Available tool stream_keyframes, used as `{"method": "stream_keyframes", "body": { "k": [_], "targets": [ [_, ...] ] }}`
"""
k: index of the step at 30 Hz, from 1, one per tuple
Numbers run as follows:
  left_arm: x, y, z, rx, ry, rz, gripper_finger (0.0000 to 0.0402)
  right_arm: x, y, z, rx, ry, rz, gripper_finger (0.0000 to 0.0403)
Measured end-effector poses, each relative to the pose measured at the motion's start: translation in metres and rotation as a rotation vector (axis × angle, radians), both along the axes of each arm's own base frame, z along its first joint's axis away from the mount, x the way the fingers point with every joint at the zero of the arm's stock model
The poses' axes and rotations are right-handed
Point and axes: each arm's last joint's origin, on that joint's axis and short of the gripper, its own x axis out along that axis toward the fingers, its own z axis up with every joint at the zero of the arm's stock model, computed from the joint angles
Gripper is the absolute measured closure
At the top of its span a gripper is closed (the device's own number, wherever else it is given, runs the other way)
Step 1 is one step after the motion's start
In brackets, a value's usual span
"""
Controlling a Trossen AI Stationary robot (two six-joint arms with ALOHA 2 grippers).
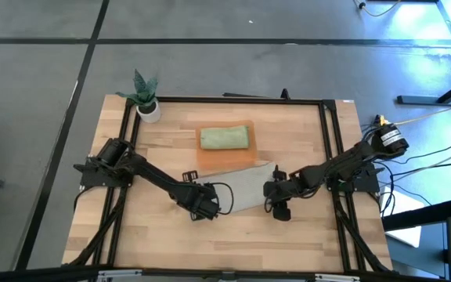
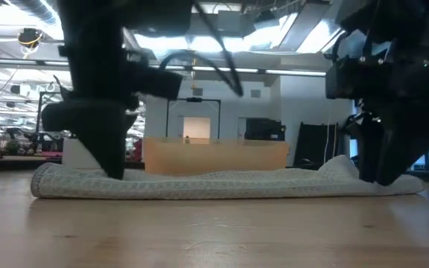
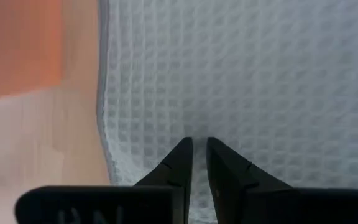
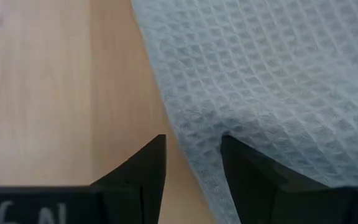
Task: Roll microfiber towels into tight, uniform cylinder then place into a basket
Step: Fold the gray microfiber towel
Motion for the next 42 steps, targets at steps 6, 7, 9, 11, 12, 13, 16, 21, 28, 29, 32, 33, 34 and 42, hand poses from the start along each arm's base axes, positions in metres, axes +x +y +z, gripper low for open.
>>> {"method": "stream_keyframes", "body": {
  "k": [6,7,9,11,12,13,16,21,28,29,32,33,34,42],
  "targets": [
    [-0.007,-0.003,-0.008,-0.058,0.014,-0.011,0.0370,-0.001,-0.002,-0.006,-0.050,0.032,-0.039,0.0247],
    [-0.008,-0.005,-0.009,-0.056,0.014,-0.017,0.0372,-0.001,-0.003,-0.007,-0.066,0.031,-0.052,0.0247],
    [-0.009,-0.010,-0.009,-0.070,0.003,-0.020,0.0375,0.000,-0.007,-0.008,-0.097,0.031,-0.095,0.0247],
    [-0.009,-0.015,-0.009,-0.092,-0.016,-0.010,0.0378,0.000,-0.010,-0.008,-0.119,0.037,-0.124,0.0247],
    [-0.010,-0.018,-0.009,-0.100,-0.027,-0.006,0.0379,0.000,-0.012,-0.008,-0.126,0.038,-0.140,0.0247],
    [-0.010,-0.022,-0.009,-0.106,-0.036,-0.008,0.0381,0.000,-0.013,-0.008,-0.139,0.037,-0.153,0.0247],
    [-0.009,-0.034,-0.009,-0.157,-0.074,-0.050,0.0385,0.000,-0.017,-0.009,-0.164,0.037,-0.172,0.0247],
    [-0.004,-0.053,-0.008,-0.233,-0.189,-0.102,0.0387,0.002,-0.023,-0.009,-0.179,0.037,-0.179,0.0247],
    [-0.006,-0.066,-0.008,-0.255,-0.227,-0.139,0.0386,0.003,-0.033,-0.008,-0.284,0.013,-0.242,0.0247],
    [-0.007,-0.067,-0.008,-0.250,-0.230,-0.151,0.0387,0.003,-0.033,-0.008,-0.288,0.010,-0.243,0.0247],
    [-0.008,-0.070,-0.007,-0.211,-0.240,-0.179,0.0392,0.004,-0.032,-0.004,-0.282,-0.005,-0.246,0.0247],
    [-0.007,-0.071,-0.005,-0.198,-0.241,-0.189,0.0393,0.005,-0.031,-0.001,-0.275,-0.021,-0.251,0.0247],
    [-0.007,-0.072,-0.004,-0.185,-0.238,-0.198,0.0394,0.007,-0.030,0.003,-0.267,-0.037,-0.254,0.0247],
    [-0.003,-0.072,0.020,-0.121,-0.166,-0.216,0.0391,0.028,-0.005,0.042,-0.217,-0.183,-0.185,0.0247]
  ]
}}
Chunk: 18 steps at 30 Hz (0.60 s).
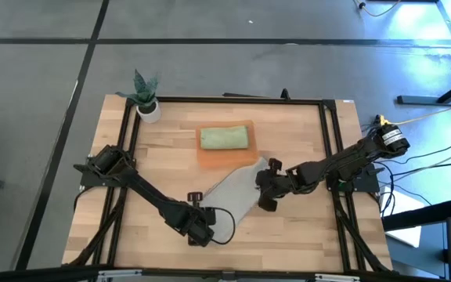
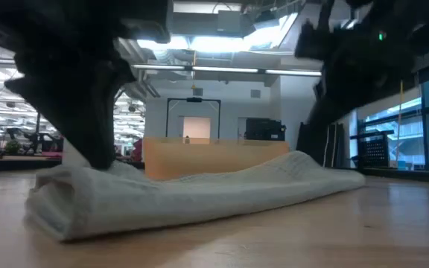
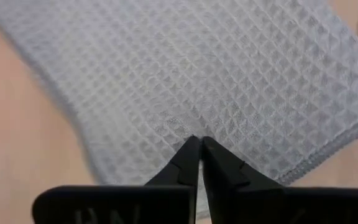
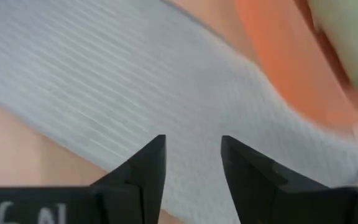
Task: Roll microfiber towels into tight, uniform cylinder then place into a basket
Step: Fold the gray microfiber towel
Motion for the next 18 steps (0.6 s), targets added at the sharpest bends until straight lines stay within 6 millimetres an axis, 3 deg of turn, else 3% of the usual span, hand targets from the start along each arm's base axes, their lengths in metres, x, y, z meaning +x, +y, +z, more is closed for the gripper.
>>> {"method": "stream_keyframes", "body": {
  "k": [4,9,18],
  "targets": [
    [-0.005,0.004,0.005,0.086,0.037,0.013,0.0387,0.008,0.017,0.013,0.003,-0.117,0.083,0.0247],
    [-0.010,0.007,0.005,0.150,0.053,0.065,0.0389,0.012,0.032,0.013,0.025,-0.213,0.153,0.0247],
    [-0.012,0.006,0.006,0.159,0.043,0.082,0.0399,0.020,0.041,-0.022,0.000,-0.121,0.163,0.0247]
  ]
}}
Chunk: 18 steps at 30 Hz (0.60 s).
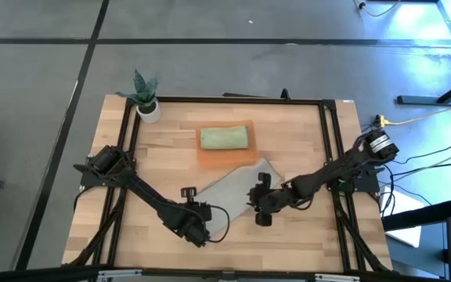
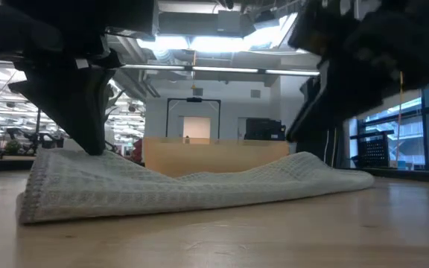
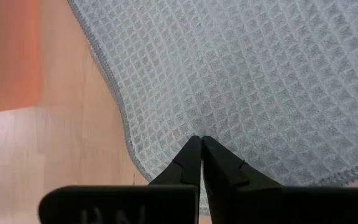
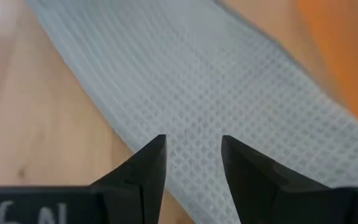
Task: Roll microfiber towels into tight, uniform cylinder then place into a basket
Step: Fold the gray microfiber towel
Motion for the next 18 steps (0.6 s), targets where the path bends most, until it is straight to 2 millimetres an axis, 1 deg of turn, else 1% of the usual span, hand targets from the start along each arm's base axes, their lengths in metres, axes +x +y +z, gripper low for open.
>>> {"method": "stream_keyframes", "body": {
  "k": [5,8,11,14,18],
  "targets": [
    [0.000,-0.001,0.000,-0.004,-0.002,0.000,0.0396,0.006,-0.002,-0.020,-0.014,0.046,-0.019,0.0247],
    [-0.001,-0.002,0.000,-0.005,-0.001,-0.001,0.0394,0.012,-0.002,-0.027,0.032,0.020,-0.048,0.0247],
    [-0.001,-0.001,0.000,-0.005,-0.001,-0.001,0.0394,0.019,-0.002,-0.032,0.091,-0.004,-0.025,0.0247],
    [-0.001,-0.002,0.001,-0.011,-0.009,0.018,0.0394,0.022,-0.003,-0.039,0.124,0.017,-0.003,0.0247],
    [-0.001,-0.001,0.001,-0.008,-0.010,0.016,0.0394,0.023,-0.004,-0.047,0.123,0.043,-0.004,0.0247]
  ]
}}
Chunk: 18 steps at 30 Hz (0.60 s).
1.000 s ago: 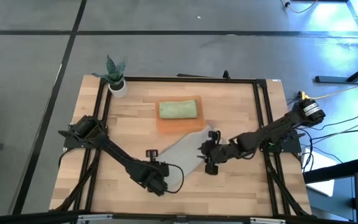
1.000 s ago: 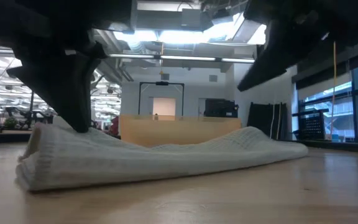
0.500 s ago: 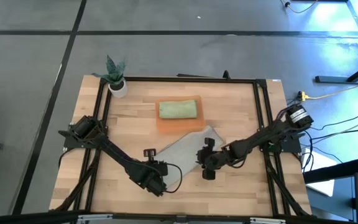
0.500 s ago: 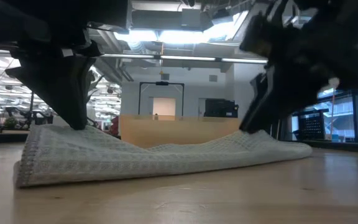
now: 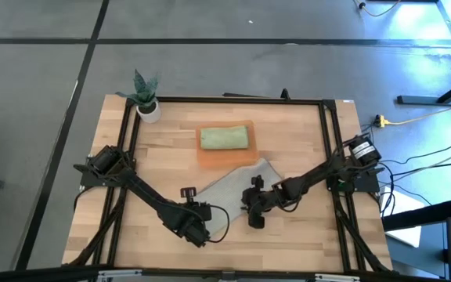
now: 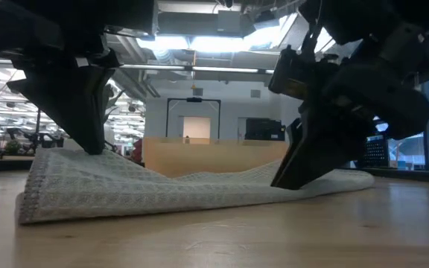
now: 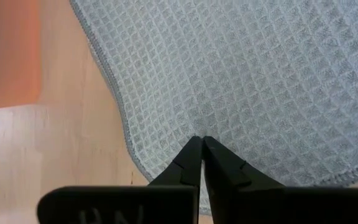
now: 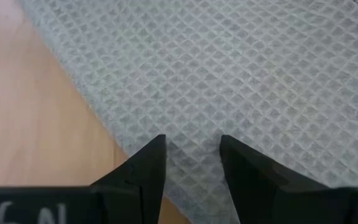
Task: Roll microfiber towels into tight, uniform cylinder then place into a basket
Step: Fold the gray microfiber towel
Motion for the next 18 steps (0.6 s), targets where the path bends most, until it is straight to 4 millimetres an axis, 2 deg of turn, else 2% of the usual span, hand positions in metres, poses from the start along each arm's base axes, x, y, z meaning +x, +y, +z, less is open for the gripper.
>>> {"method": "stream_keyframes", "body": {
  "k": [12,18],
  "targets": [
    [-0.0025,-0.0065,-0.0066,-0.010,0.027,-0.014,0.0398,0.0009,-0.0008,-0.0022,0.002,0.007,-0.001,0.0247],
    [-0.0021,-0.0061,-0.0065,-0.009,0.027,-0.019,0.0370,0.0008,-0.0008,-0.0024,0.006,0.007,-0.002,0.0247]
  ]
}}
